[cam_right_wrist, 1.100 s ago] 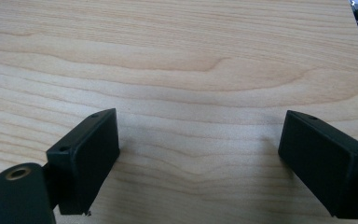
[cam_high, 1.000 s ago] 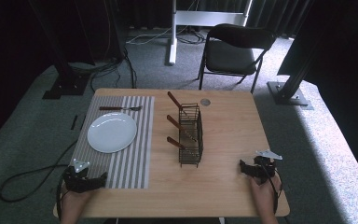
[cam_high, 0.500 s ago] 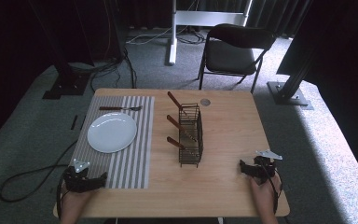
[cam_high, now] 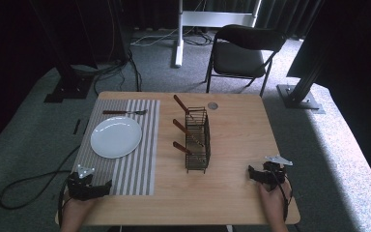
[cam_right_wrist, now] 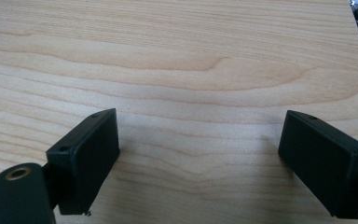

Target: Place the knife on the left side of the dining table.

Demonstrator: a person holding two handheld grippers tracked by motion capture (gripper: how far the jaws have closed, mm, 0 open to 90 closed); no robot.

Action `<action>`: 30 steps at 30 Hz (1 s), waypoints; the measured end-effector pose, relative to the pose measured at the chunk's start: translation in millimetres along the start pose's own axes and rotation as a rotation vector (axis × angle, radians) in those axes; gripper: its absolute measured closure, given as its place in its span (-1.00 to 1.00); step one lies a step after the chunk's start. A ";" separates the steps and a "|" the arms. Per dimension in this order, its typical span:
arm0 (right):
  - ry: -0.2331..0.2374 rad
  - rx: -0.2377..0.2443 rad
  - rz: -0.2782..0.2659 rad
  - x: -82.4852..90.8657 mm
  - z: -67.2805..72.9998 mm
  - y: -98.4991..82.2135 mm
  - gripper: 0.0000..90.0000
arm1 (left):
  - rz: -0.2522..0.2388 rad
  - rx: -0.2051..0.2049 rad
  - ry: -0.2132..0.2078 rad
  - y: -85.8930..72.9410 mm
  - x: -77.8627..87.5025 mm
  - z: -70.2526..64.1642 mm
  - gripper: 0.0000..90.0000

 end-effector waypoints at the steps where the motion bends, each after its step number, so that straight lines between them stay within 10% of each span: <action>1: 0.000 0.000 0.000 0.0 0.0 0.0 -0.74 | -0.008 -0.002 -0.005 1.7 1.8 -1.8 -0.95; 30: 0.000 0.000 0.000 0.0 0.0 0.0 -0.74 | -0.117 -0.177 -0.233 60.3 54.3 -93.9 -0.90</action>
Point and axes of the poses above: each handheld gripper's, and its own axes: x roughly backward along the jaws, y roughly out of its top, z roughly to its left, the point moved 6 cm from there along -x, roughly forward along the jaws, and after that the axes turned 12 degrees about y, right-handed, at the moved point
